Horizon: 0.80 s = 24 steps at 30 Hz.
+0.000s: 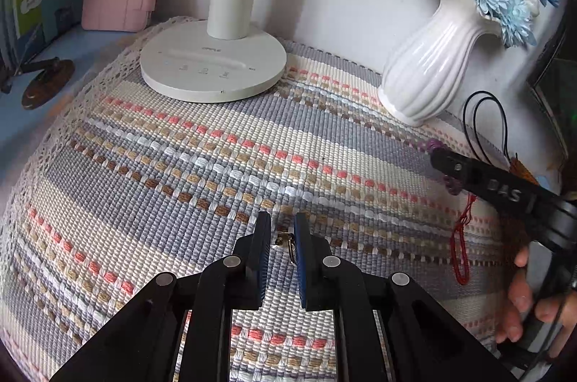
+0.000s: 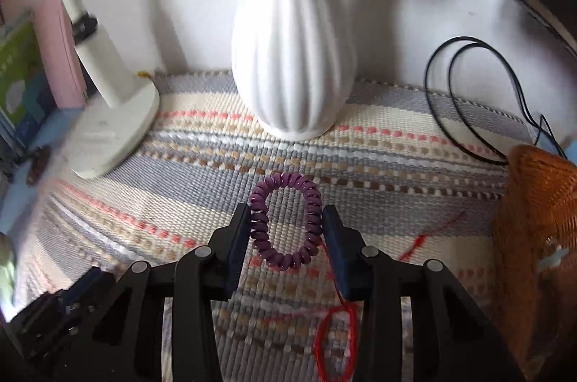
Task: Organize jewelry
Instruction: 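Carry the gold charm and purple hair tie over the wicker basket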
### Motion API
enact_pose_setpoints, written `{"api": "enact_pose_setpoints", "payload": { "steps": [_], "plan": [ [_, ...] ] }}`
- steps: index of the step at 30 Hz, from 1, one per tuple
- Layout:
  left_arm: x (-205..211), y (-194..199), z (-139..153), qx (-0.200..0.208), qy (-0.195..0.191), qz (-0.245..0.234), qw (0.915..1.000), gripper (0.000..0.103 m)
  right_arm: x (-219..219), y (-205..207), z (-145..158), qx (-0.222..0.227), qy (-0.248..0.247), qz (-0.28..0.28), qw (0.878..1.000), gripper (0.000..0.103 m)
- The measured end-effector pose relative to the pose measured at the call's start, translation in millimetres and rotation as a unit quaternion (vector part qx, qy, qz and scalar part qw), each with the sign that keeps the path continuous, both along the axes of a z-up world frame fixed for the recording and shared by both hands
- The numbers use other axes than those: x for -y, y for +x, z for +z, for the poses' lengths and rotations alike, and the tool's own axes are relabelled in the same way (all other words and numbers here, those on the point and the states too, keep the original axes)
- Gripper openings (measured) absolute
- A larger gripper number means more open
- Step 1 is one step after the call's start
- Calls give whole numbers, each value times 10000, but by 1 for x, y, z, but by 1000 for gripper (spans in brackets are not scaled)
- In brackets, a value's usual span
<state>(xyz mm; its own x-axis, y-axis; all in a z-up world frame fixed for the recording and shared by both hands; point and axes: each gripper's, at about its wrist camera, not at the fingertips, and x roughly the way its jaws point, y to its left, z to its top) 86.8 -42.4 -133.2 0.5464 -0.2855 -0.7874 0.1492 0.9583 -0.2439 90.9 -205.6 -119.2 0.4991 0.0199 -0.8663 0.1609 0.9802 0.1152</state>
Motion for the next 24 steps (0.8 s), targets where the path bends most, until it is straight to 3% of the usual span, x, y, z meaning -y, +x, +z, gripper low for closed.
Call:
{"api": "enact_pose_setpoints", "payload": {
  "steps": [7,14,19,24],
  "plan": [
    [26,-4,32,287,-129,-361,9989,13,26,-37,49,402,438,-167,9981,44],
    [78,-16,65,594,-313,-1140,9912,13,78,-82,93,752,339,-665,9944,45],
    [123,-32,87,814,-412,-1815,9791,13,137,-124,104,784,155,-1455,9861,45],
    [171,-56,101,923,-517,-2549,9612,13,184,-164,106,774,130,-2125,9740,45]
  ]
}}
